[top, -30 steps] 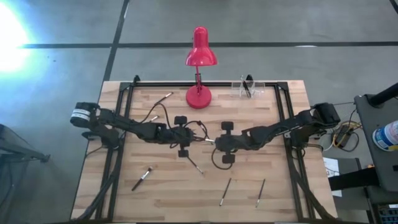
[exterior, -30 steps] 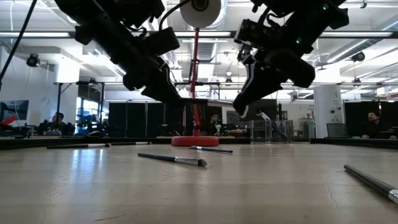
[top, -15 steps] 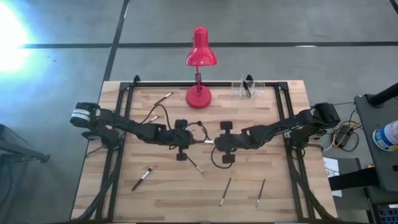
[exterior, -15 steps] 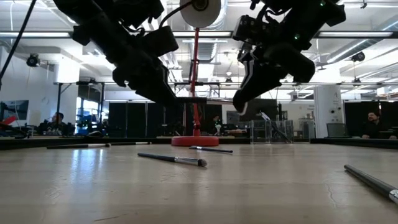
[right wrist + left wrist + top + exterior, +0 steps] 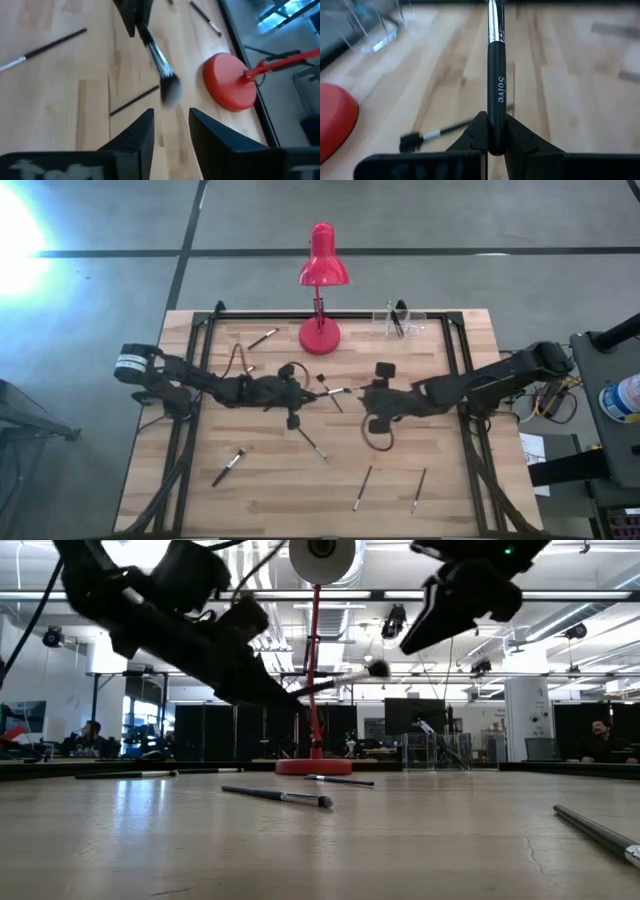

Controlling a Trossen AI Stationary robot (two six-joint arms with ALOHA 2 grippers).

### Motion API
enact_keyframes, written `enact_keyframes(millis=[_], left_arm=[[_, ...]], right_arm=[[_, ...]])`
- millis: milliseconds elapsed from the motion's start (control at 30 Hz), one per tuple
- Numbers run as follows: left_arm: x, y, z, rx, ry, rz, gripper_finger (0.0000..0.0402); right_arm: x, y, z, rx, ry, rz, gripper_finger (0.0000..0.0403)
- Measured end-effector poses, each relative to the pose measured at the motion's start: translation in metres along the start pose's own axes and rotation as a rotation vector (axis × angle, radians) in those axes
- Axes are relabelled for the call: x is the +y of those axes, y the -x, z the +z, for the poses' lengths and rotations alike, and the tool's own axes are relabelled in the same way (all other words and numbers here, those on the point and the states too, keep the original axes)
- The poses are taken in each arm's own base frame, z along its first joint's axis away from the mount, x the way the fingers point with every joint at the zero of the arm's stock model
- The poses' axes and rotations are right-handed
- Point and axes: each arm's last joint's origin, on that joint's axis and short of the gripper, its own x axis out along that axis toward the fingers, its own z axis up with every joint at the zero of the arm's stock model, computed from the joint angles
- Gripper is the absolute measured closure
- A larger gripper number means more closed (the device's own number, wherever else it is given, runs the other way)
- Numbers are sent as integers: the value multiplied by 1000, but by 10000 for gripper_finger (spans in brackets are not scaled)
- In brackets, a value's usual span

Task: Sort items
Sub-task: Put the black powder brush into the transparent organizer

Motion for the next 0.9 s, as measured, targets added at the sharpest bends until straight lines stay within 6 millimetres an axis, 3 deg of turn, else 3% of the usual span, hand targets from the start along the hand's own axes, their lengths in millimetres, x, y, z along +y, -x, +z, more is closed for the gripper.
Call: enact_keyframes(millis=[233,500,900], left_arm=[[8,17,5,-355,52,-37,375],[13,7,27,-484,41,-51,375],[47,-39,53,-634,39,-114,375]], right_arm=[[-10,7,-40,-284,-125,-40,320],[-31,-5,-72,-696,-328,67,351],[-53,-7,-63,-797,-370,63,250]])
